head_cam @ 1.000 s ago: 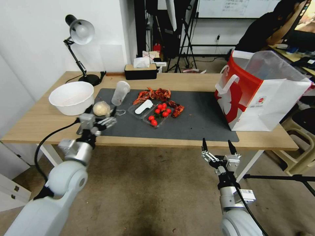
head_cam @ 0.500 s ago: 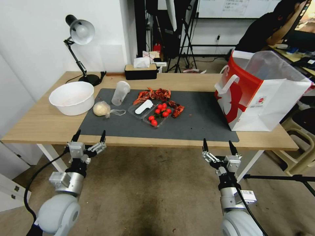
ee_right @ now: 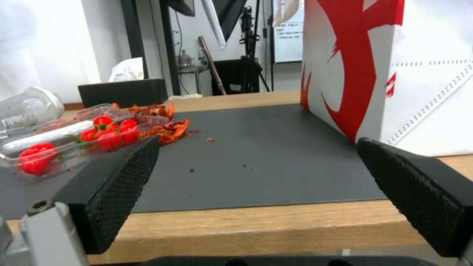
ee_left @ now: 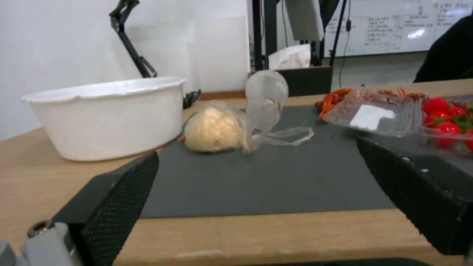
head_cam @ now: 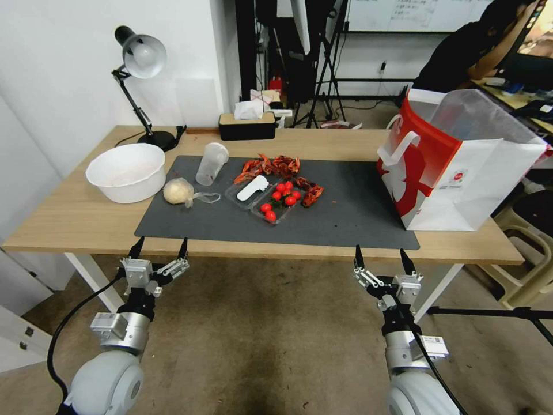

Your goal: Pick up the trash from the table and place it into the takeout bag.

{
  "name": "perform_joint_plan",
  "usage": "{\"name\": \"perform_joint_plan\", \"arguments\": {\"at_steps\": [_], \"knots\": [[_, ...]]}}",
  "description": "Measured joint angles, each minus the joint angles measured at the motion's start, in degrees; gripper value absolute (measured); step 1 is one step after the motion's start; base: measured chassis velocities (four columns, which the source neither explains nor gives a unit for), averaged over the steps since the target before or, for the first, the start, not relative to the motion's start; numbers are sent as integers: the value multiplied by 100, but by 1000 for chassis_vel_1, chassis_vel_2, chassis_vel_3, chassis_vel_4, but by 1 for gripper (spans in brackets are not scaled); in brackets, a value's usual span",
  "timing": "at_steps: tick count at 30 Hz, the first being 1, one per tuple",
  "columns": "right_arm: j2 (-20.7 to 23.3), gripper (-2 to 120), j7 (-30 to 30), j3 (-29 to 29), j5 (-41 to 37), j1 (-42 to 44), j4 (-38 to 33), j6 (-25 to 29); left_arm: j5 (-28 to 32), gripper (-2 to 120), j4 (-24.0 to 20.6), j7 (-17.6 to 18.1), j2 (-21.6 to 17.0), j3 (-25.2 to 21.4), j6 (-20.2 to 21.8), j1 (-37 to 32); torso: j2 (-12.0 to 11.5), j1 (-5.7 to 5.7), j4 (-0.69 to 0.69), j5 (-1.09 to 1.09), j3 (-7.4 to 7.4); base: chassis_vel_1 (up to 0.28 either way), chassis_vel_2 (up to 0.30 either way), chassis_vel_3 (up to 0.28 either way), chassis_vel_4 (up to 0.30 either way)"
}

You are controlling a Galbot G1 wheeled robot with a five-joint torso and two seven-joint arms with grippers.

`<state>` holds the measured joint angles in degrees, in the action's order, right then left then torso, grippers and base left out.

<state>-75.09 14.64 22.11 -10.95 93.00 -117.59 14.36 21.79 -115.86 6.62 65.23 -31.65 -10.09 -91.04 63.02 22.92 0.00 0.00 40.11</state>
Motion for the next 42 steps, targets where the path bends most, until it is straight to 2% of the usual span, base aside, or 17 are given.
{"name": "perform_joint_plan", "arguments": {"at_steps": [20,22,23,27,30,31,32,35,36,37,38,39,40,42], "knots": [[-14,100,-1,-9,12,12,-29,0,85,100,69,80,-197,333,349,672,0,0,0,-1,0,0,0,0,0],[-15,100,-1,5,14,29,-56,0,416,100,174,143,-353,514,655,1119,0,0,1,-1,0,0,0,0,0],[-15,100,-1,5,14,29,-56,0,416,100,174,143,-353,514,655,1119,0,0,1,-1,0,0,0,0,0],[-36,100,-1,27,23,43,-74,-2,1110,100,489,420,-707,869,1233,2113,0,0,-1,0,1,0,0,0,0],[-42,100,-1,27,27,45,-74,-3,1234,100,535,468,-761,920,1355,2242,0,1,-1,0,1,0,0,0,0],[-55,100,-1,31,33,46,-74,-5,1445,100,626,596,-864,1019,1609,2485,0,1,0,0,1,0,0,0,0],[-55,100,-1,31,33,46,-74,-5,1445,100,626,596,-864,1019,1609,2485,0,1,0,0,1,0,0,0,0],[-92,100,-1,43,45,46,-82,-9,1974,100,808,1051,-997,1221,2413,3022,0,1,0,0,0,0,0,0,0],[-92,100,-1,43,45,46,-82,-9,1974,100,808,1051,-997,1221,2413,3022,0,1,0,0,0,0,0,0,0],[-108,100,0,48,55,50,-83,-10,2231,100,943,1228,-1013,1303,2749,3281,0,1,0,-1,1,0,0,0,0],[-114,100,0,56,59,51,-84,-11,2338,100,1099,1304,-1024,1373,2876,3498,0,1,0,-1,1,0,0,0,0],[-119,100,2,75,60,52,-85,-13,2383,100,1332,1344,-1041,1477,2979,3770,0,1,0,0,1,0,0,0,0],[-119,100,2,75,60,52,-85,-13,2383,100,1332,1344,-1041,1477,2979,3770,0,1,0,0,1,0,0,0,0],[-128,100,4,92,62,53,-85,-15,2424,100,1607,1387,-1068,1602,3104,4044,0,1,0,-1,1,0,0,0,0]]}}
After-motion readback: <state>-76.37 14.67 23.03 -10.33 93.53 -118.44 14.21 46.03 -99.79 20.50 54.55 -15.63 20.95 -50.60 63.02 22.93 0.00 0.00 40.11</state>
